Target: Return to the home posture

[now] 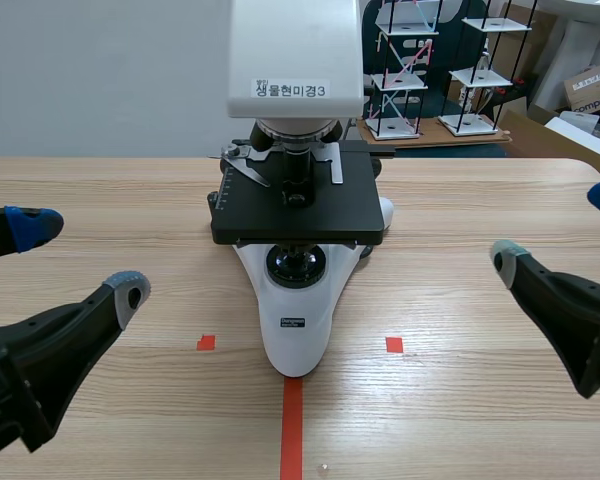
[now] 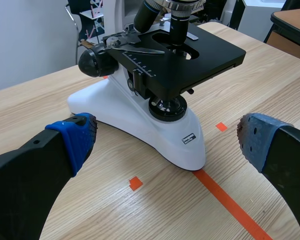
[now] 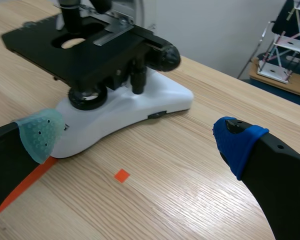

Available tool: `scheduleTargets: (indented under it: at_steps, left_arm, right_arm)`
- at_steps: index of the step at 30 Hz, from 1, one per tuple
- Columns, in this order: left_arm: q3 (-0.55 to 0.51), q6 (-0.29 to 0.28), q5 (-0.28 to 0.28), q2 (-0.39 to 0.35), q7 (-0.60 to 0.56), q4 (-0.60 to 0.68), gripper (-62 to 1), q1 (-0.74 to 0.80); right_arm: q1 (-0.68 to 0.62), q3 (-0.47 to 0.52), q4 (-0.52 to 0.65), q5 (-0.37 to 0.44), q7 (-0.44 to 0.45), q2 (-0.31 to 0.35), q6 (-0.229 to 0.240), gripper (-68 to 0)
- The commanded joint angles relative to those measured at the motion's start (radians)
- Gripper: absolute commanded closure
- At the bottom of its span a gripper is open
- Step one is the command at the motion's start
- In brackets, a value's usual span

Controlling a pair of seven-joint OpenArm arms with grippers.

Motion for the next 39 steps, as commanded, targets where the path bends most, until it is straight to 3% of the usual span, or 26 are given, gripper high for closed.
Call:
scheduleTargets:
  at_steps: [1, 16, 26, 39]
  left_arm:
    - [-0.006, -0.001, -0.006, 0.005, -0.018, 0.023, -59.4, 0.005]
    - [-0.006, -0.001, -0.006, 0.005, -0.018, 0.023, -59.4, 0.005]
    - [-0.006, -0.001, -0.006, 0.005, -0.018, 0.023, -59.4, 0.005]
    - [-0.006, -0.001, -0.006, 0.005, -0.018, 0.023, -59.4, 0.005]
  right_arm:
    - [0.006, 0.009, 0.016, 0.01, 0.016, 0.015, 0.0, -67.9]
    - [-0.029, 0.007, 0.023, -0.021, 0.024, 0.015, 0.011, -67.9]
    - [-0.029, -0.016, 0.023, -0.111, 0.043, 0.015, 0.011, -67.9]
    - [-0.029, -0.016, 0.023, -0.114, 0.042, 0.015, 0.011, -67.9]
